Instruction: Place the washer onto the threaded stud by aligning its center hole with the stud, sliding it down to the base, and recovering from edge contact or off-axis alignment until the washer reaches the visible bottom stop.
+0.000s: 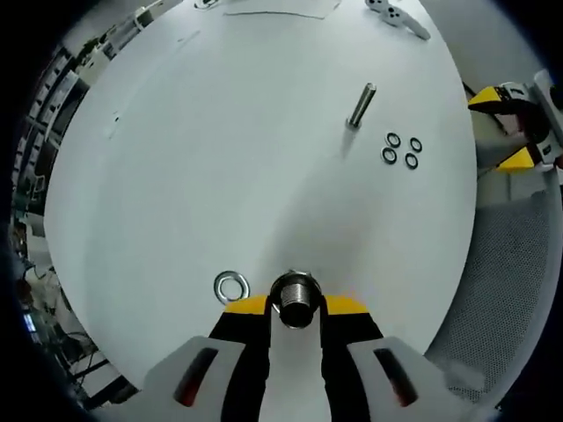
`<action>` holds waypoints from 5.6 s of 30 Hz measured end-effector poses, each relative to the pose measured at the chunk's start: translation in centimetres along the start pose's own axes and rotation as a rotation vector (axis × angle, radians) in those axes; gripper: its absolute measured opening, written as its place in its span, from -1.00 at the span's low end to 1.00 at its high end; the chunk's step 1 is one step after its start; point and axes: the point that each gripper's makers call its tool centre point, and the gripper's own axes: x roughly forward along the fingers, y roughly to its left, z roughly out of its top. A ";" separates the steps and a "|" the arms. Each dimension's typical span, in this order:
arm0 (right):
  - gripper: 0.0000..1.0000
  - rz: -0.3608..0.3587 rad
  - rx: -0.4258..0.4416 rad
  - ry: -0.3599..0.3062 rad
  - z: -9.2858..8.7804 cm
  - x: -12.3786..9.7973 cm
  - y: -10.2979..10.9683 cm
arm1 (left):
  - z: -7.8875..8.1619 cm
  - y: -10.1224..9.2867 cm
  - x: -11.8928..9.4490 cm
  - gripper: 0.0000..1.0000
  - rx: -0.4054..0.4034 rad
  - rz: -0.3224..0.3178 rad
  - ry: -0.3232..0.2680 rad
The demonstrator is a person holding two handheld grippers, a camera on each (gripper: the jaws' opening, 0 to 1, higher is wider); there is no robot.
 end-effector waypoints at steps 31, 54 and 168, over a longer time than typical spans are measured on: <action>-0.18 -0.003 0.013 0.004 -0.1 0.0 -0.1 | -0.4 -0.1 1.8 -0.58 -0.061 -0.003 -0.027; -0.18 -0.009 0.016 0.016 -0.4 0.1 -0.3 | 0.0 0.1 1.8 -0.46 -0.039 0.002 -0.083; -0.17 -0.041 0.014 0.038 -0.8 0.1 -0.9 | -1.4 6.0 2.5 -0.33 -0.129 0.019 -0.036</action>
